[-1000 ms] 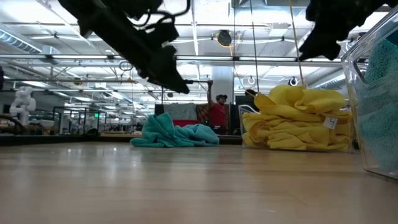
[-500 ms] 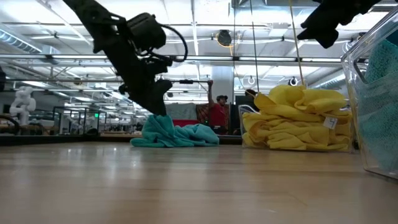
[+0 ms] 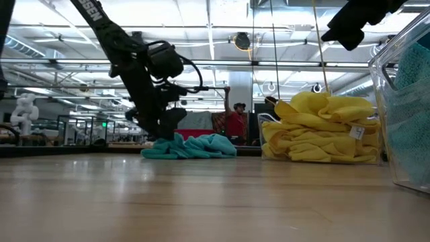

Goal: Sort microfiber towel by color & place in baskets
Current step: Put the blue microfiber cloth into the bottom transparent bin

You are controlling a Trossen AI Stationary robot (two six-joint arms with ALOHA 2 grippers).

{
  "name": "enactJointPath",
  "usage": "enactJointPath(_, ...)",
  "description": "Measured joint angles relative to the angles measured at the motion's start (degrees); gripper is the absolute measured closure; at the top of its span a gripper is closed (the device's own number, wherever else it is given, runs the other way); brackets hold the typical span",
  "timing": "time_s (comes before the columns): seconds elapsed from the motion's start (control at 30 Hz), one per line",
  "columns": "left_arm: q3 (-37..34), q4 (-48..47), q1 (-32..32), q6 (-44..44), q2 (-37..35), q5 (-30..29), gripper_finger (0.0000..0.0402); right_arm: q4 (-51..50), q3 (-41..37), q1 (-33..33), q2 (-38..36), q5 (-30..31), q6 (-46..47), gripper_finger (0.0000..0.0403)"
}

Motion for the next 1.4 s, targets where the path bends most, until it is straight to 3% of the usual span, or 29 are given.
enactJointPath(0.17, 0.1, 0.7, -0.9, 3.5, 0.3, 3.7, 0.0357, 0.1, 0.0, 1.5, 1.1, 0.5, 0.0, 0.0234)
enactJointPath(0.23, 0.9, 0.0, -1.3, 4.0, 0.4, 5.1, 0.0386, 0.1, 0.0, 2.1, 1.3, 1.6, -0.1, 0.0234)
enactJointPath(0.6, 12.7, -8.2, -7.5, 9.6, -0.6, 5.7, 0.0397, 0.1, 0.0, 3.8, 1.3, 3.0, 0.2, 0.0234)
enactJointPath(0.83, 22.7, -19.2, -12.2, 14.2, -3.2, -1.6, 0.0398, 0.1, 0.0, 3.8, 1.3, 2.9, 0.5, 0.0234)
enactJointPath(1.07, 29.5, -22.9, -15.9, 17.5, -7.1, -5.3, 0.0399, 0.2, 0.0, 4.1, 1.4, 2.4, 0.9, 0.0234)
enactJointPath(1.23, 32.6, -20.8, -19.0, 20.1, -8.3, -4.4, 0.0399, 1.8, 0.0, 4.7, 1.7, 0.1, -0.3, 0.0234)
enactJointPath(1.4, 34.1, -16.1, -22.1, 21.7, -8.1, 2.2, 0.0400, 4.0, 0.0, 7.5, 2.2, -0.3, -2.7, 0.0234)
